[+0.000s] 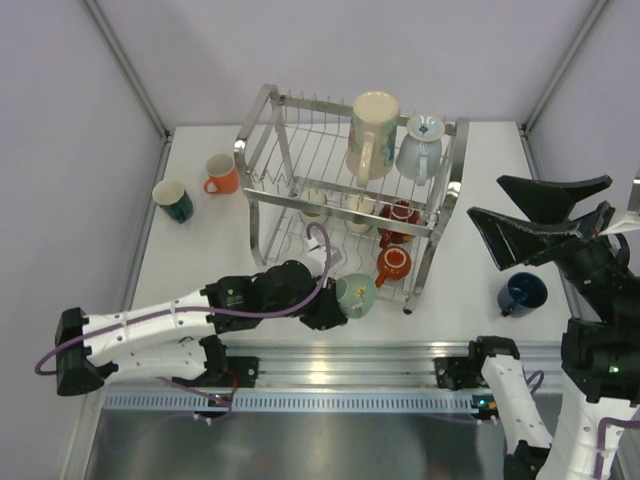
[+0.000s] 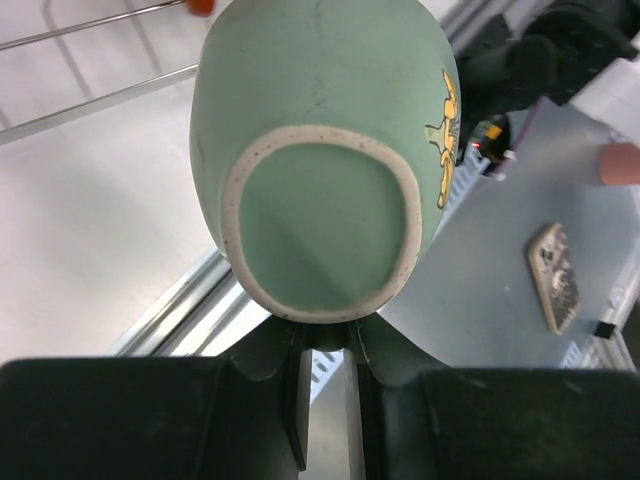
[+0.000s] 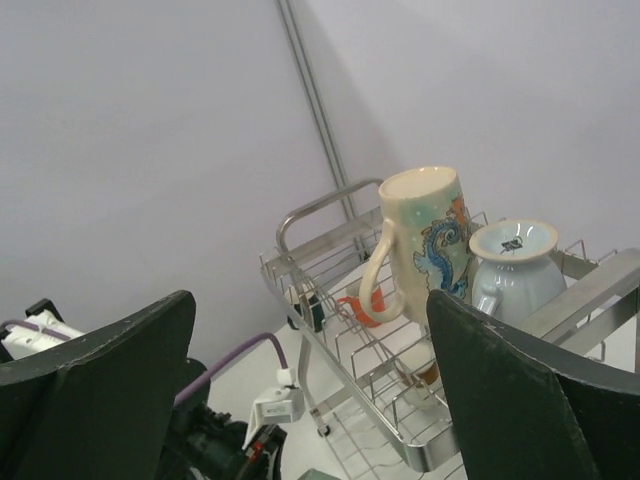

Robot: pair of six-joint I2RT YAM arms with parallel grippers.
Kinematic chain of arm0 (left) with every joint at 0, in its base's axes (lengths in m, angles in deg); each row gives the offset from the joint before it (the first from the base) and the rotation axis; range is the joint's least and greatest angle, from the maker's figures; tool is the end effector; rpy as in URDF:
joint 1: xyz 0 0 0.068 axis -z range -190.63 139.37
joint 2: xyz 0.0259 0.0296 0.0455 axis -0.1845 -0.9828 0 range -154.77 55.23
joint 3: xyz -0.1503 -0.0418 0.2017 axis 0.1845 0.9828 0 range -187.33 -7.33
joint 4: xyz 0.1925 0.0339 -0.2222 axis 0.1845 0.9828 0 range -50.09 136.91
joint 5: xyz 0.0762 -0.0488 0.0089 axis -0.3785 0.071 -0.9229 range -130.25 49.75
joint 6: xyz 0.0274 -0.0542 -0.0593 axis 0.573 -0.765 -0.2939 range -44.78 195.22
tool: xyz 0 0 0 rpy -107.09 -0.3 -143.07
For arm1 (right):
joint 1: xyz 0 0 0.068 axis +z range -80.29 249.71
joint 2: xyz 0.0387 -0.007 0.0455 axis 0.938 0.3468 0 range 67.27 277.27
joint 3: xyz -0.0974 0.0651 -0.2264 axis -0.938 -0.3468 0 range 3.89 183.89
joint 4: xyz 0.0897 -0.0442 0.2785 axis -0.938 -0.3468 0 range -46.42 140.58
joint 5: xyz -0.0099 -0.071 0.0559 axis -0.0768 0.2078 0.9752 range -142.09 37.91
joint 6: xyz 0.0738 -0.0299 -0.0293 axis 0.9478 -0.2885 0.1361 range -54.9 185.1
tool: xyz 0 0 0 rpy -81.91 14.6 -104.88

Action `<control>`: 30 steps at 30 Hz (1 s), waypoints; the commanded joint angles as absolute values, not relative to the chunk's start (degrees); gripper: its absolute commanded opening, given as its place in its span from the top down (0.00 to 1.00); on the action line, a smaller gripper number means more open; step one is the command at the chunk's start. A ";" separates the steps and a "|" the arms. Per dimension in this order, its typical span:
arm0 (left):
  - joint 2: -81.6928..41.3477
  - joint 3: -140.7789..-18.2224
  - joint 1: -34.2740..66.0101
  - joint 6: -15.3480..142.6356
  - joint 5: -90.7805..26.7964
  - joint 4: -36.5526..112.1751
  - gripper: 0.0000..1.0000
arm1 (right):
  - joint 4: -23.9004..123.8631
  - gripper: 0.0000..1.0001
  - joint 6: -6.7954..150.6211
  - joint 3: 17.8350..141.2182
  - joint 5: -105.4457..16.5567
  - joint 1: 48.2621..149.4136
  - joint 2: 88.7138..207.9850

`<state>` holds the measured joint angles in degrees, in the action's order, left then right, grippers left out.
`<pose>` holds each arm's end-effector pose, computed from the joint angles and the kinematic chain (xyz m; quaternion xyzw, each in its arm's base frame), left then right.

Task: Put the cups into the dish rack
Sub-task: Place the cup upside down on the dish rack

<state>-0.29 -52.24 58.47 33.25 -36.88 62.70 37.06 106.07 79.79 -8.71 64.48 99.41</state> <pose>0.1003 -0.2750 0.2413 0.2200 0.8523 -0.4054 0.2468 0.0890 0.0433 0.5466 -0.1131 0.5516 0.4224 0.7103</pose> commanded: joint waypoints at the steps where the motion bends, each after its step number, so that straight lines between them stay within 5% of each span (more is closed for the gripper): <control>1: -1.62 -52.51 58.28 31.37 -47.16 61.97 1.00 | 35.20 0.01 103.07 81.85 -10.69 64.79 99.52; 30: -19.90 -62.88 48.35 33.30 -56.08 68.92 1.00 | 34.23 0.01 102.36 80.27 -10.86 64.96 98.29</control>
